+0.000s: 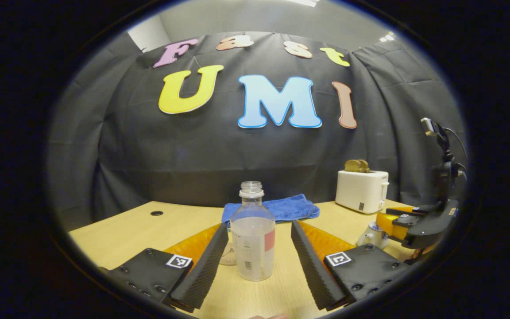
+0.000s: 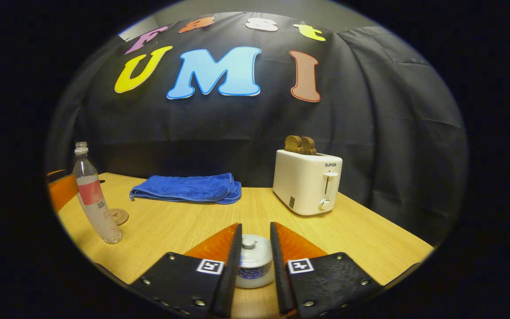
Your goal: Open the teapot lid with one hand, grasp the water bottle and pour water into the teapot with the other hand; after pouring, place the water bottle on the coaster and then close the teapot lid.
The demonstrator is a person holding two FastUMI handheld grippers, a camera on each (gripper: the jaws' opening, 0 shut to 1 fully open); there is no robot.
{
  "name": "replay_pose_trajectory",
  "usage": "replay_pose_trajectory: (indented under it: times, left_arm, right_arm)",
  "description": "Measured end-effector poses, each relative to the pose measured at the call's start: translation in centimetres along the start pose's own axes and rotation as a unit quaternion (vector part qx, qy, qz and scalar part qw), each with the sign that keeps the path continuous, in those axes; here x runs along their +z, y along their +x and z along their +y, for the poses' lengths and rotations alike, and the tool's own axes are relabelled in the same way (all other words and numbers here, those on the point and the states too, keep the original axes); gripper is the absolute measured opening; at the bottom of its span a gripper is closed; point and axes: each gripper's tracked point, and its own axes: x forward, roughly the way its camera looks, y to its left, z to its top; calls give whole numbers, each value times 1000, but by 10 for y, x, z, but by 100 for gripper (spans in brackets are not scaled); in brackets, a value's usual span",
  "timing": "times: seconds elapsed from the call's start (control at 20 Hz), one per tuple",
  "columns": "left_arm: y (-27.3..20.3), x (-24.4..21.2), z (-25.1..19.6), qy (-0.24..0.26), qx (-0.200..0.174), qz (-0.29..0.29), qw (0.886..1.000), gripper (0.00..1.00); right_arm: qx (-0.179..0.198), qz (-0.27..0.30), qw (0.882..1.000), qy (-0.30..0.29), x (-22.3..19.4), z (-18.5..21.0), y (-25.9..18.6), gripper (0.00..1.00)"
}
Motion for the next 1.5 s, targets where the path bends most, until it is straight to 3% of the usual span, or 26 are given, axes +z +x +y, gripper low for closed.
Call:
replay_pose_trajectory:
  times: [0.05, 0.15, 0.25, 0.45, 0.75, 1.5]
  left_arm:
    - [1, 0, 2, -2, 1, 0, 1000, 100]
    - [3, -3, 7, -7, 3, 4, 1000, 100]
    - [2, -4, 9, -8, 4, 6, 1000, 100]
    - [2, -6, 19, -9, 19, 7, 1000, 100]
    - [9, -1, 14, 1, 13, -3, 1000, 100]
    - [57, -33, 9, 21, 25, 6, 999, 100]
  right_arm:
    - [1, 2, 1000, -2, -1, 0, -1, 30]
    - [13, -5, 1000, -7, -11, 6, 9, 31]
    - [7, 4, 1000, -19, -2, 5, 0, 8]
    - [17, -15, 1000, -12, 7, 7, -3, 8]
    - [36, -52, 998, -11, 28, 16, -21, 8]
    - [70, -62, 995, -19, 28, 31, -41, 8]
